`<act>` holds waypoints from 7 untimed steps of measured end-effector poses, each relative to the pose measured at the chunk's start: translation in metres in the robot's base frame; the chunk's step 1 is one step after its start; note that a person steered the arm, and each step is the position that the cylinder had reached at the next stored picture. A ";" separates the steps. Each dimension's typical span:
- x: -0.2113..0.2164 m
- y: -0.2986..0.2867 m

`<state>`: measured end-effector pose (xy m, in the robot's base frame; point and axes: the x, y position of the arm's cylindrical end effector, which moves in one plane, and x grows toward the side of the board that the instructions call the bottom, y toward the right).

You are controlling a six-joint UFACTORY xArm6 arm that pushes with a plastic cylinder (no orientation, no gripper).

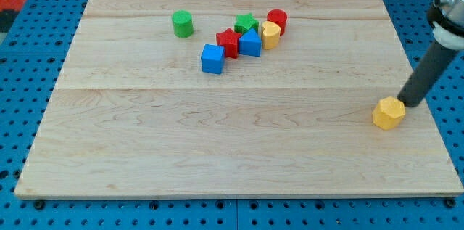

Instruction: Place the red circle horizontally left to the yellow hexagon

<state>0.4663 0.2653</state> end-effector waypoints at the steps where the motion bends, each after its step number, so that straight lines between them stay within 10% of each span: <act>1: 0.017 -0.028; 3: -0.006 -0.007; 6: -0.222 -0.186; 7: -0.152 -0.205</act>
<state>0.3140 0.0604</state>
